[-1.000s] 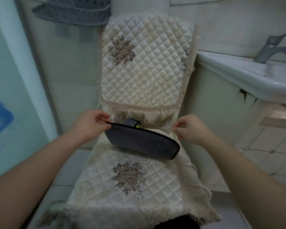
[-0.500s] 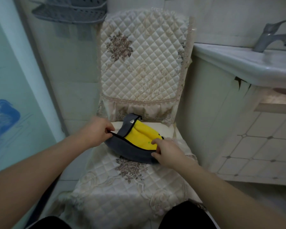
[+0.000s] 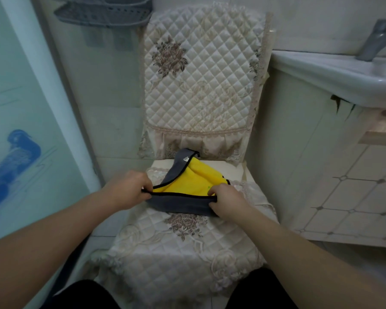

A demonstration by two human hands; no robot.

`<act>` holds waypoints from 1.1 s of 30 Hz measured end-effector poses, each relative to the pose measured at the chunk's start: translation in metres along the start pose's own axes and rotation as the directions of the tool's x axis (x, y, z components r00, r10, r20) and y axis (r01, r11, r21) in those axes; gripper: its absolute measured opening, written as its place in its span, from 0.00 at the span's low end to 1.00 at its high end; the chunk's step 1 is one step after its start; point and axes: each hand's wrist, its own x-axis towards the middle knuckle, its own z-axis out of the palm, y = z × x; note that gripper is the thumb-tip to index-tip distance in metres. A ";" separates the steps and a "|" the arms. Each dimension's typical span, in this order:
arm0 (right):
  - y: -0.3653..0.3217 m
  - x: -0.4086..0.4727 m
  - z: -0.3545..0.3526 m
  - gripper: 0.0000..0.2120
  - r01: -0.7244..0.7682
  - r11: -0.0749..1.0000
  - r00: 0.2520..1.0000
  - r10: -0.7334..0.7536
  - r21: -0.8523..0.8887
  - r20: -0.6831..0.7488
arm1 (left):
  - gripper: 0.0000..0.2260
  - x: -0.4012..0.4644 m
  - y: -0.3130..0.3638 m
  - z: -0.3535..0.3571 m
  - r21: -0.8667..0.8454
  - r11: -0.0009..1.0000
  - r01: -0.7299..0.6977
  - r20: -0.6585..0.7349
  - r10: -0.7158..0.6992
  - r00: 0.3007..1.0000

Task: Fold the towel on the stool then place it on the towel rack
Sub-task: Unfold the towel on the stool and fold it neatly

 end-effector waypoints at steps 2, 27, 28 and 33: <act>-0.002 -0.001 -0.006 0.09 0.006 1.000 0.999 -0.005 0.030 -0.034 | 0.06 0.003 0.001 0.000 -0.028 1.000 0.011 -0.043 -0.012 0.999; 0.008 -0.021 -0.221 0.12 0.086 0.971 0.683 -0.221 -0.223 -0.696 | 0.06 0.065 0.034 -0.187 -0.020 0.985 -0.174 -0.590 0.129 0.797; 0.006 -0.019 -0.237 0.12 0.076 0.969 0.652 -0.226 -0.234 -0.724 | 0.06 0.070 0.037 -0.205 0.010 0.983 -0.181 -0.606 0.150 0.781; -0.006 -0.026 -0.306 0.09 0.083 0.975 0.533 -0.218 -0.206 -0.818 | 0.04 0.079 0.049 -0.281 0.147 0.981 -0.125 -0.660 0.191 0.727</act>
